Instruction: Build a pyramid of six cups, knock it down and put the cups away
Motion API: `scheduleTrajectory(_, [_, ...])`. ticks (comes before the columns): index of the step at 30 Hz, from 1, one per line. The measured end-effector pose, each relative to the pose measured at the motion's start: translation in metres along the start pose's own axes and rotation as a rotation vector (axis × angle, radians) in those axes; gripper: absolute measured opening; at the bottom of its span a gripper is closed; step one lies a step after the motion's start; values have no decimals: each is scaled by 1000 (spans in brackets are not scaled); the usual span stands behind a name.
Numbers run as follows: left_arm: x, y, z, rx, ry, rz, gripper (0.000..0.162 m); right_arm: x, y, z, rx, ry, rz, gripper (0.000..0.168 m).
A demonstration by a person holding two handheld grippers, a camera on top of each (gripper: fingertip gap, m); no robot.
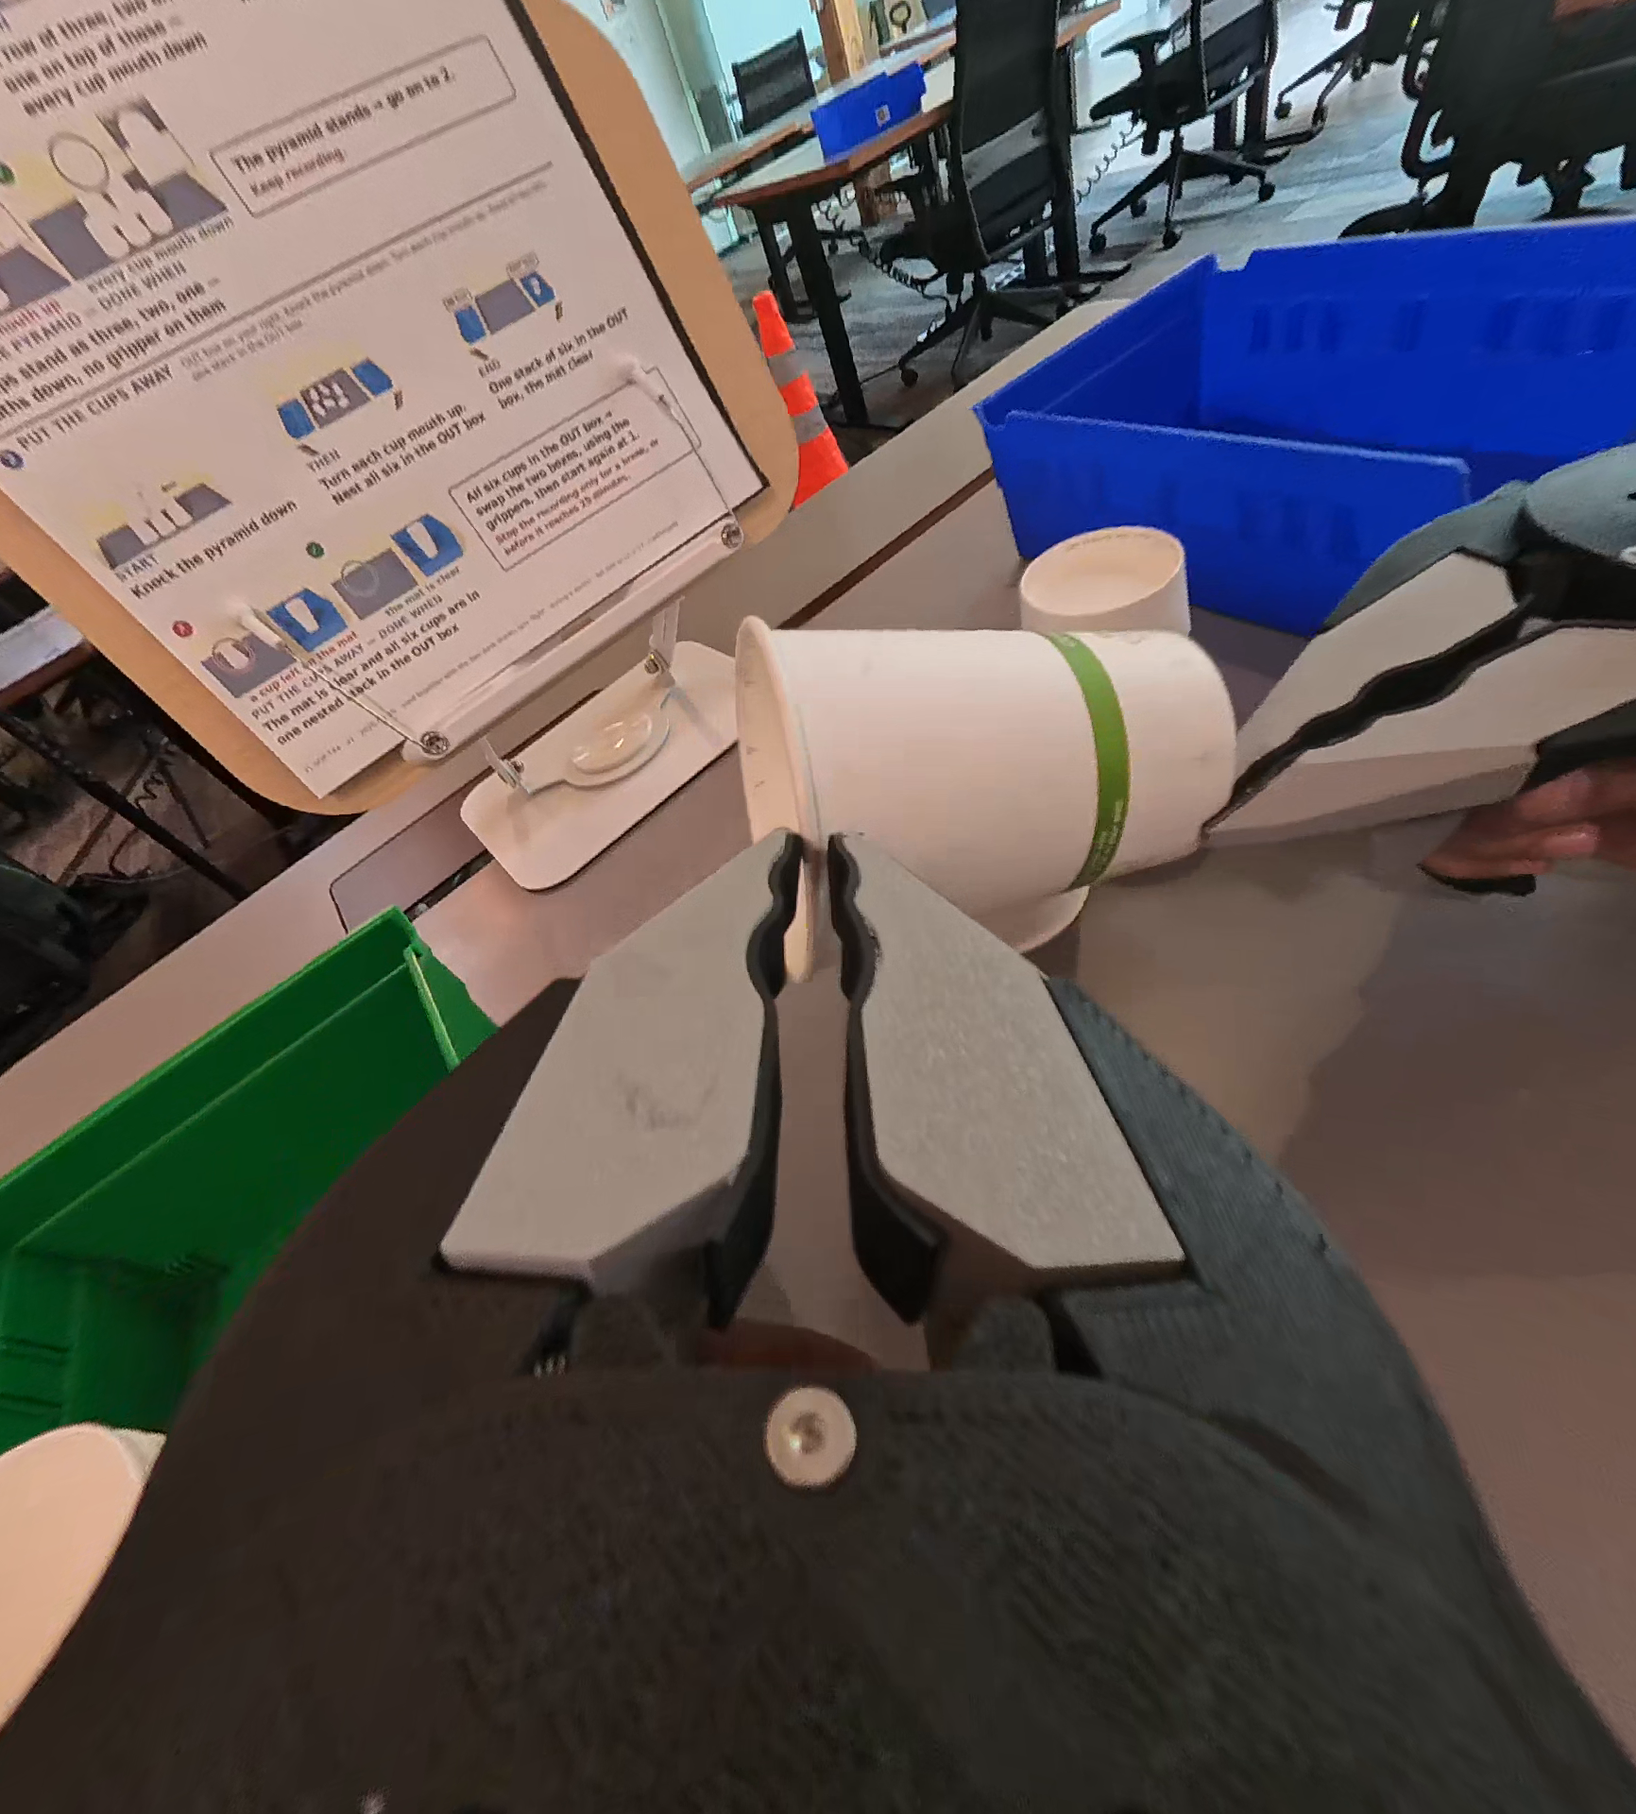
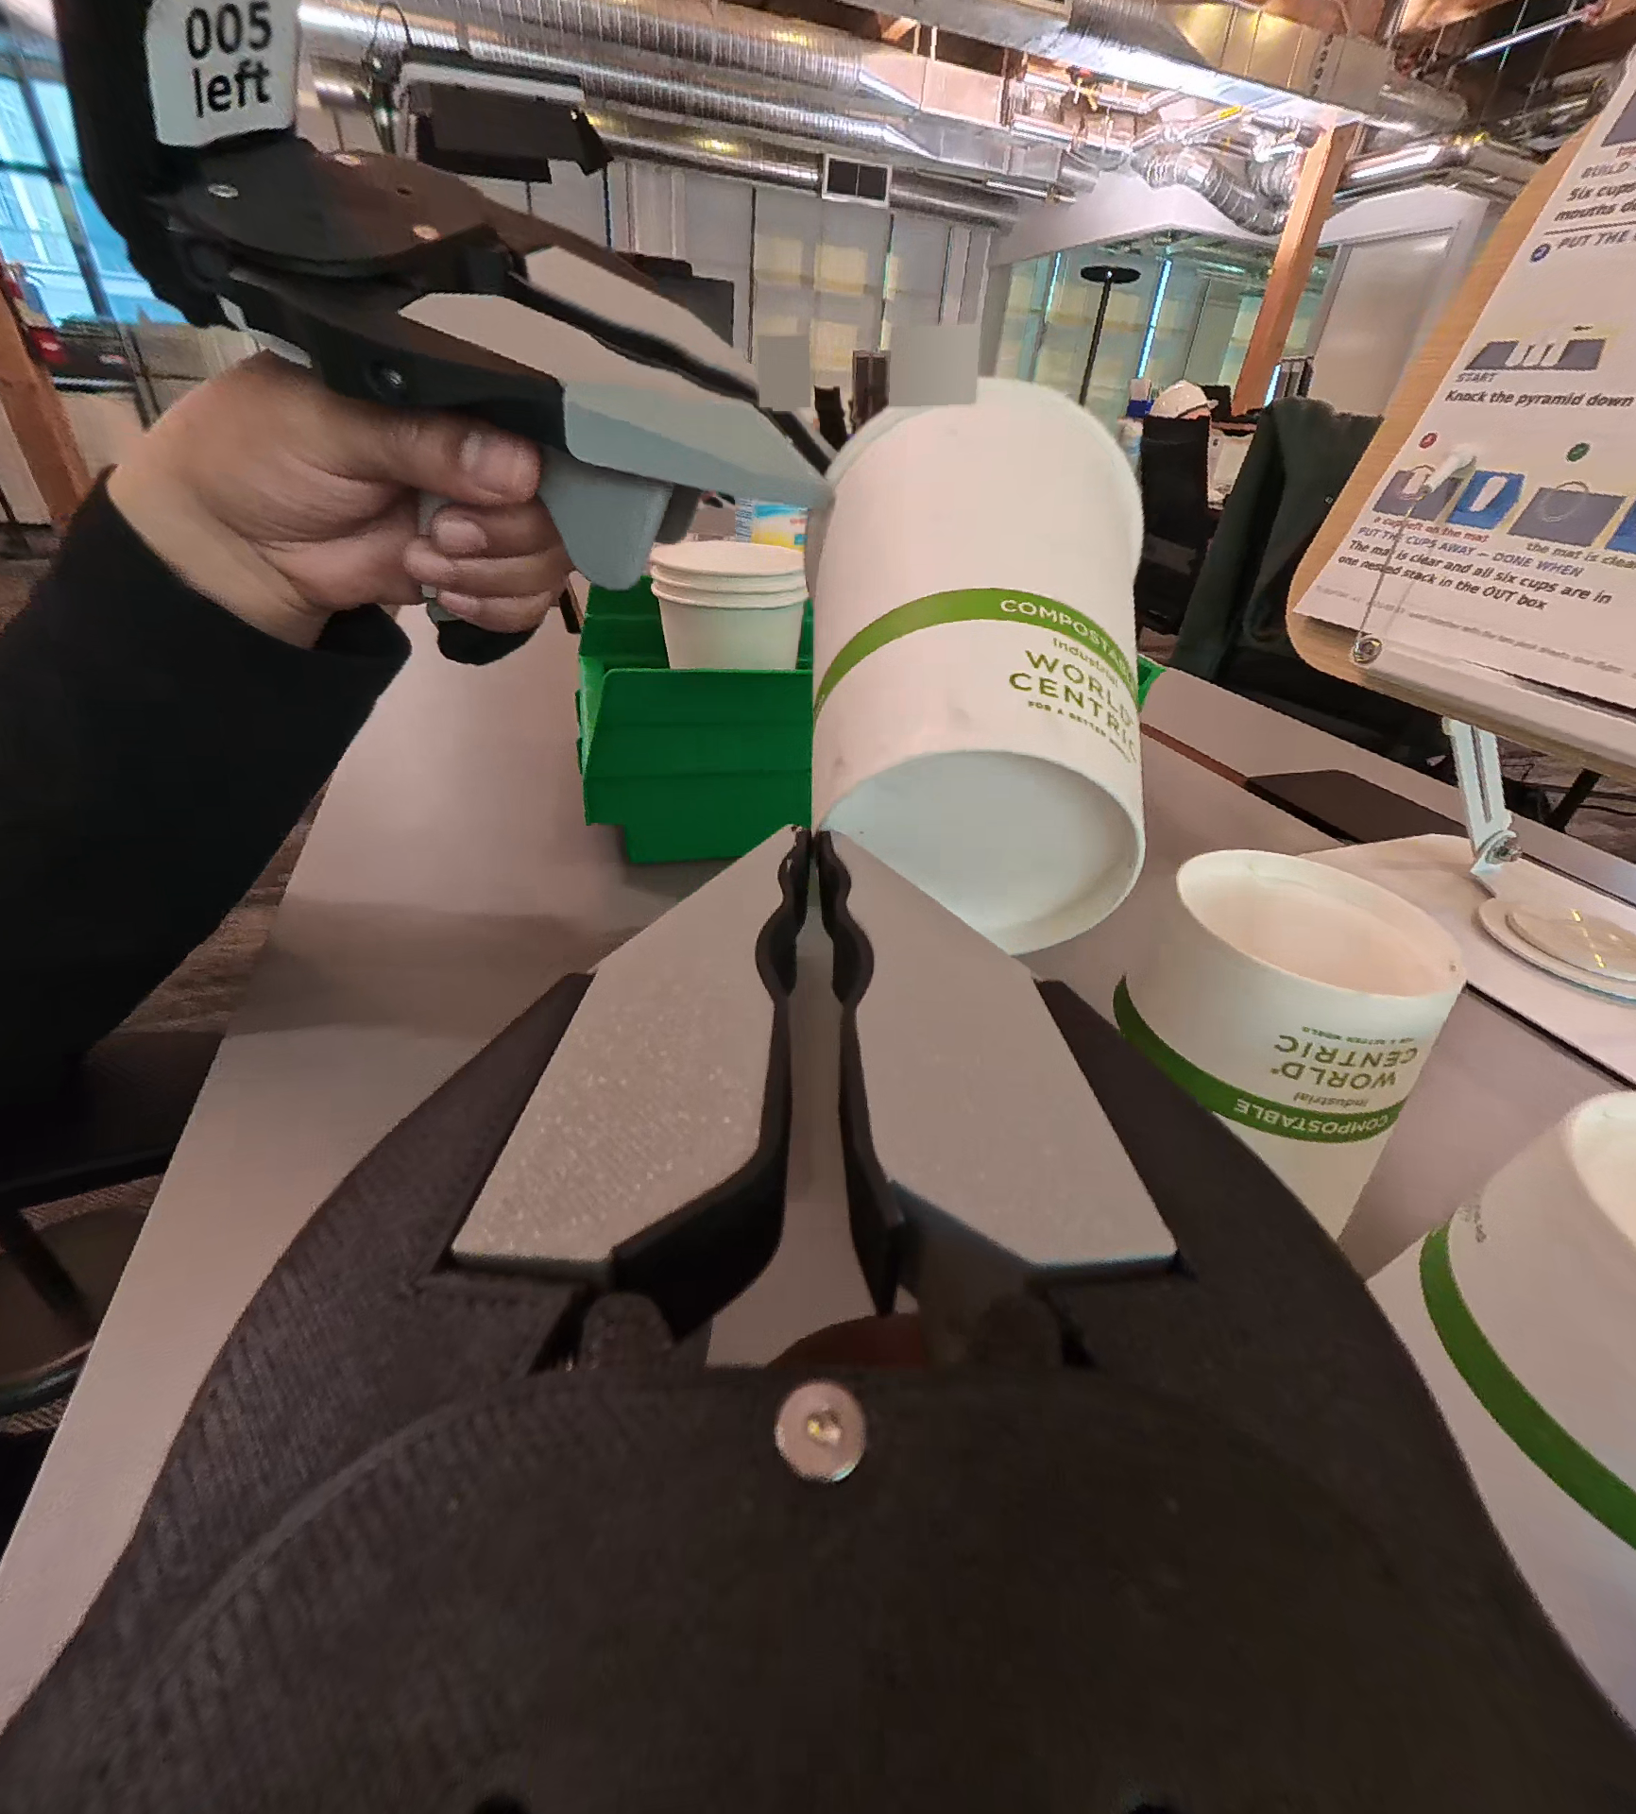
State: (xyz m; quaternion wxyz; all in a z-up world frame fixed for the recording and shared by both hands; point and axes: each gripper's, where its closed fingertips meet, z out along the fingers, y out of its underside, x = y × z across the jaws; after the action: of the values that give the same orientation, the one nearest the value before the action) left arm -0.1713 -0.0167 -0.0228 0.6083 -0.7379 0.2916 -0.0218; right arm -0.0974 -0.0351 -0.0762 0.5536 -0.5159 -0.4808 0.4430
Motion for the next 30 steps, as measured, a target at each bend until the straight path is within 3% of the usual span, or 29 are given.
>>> scheduleTrajectory(11, [-17, 23, 1, -77, -23, -17, 2, 0, -6, 11, -212, 32, -84, 0])
scheduleTrajectory(24, [-62, 21, -41, -16, -159, -70, 1, 32, -21, 44, -836, 21, -275, 0])
scheduleTrajectory(30, [-82, 19, -61, 45, -205, -115, 2, 33, -8, 51, -1109, -47, -308, 0])
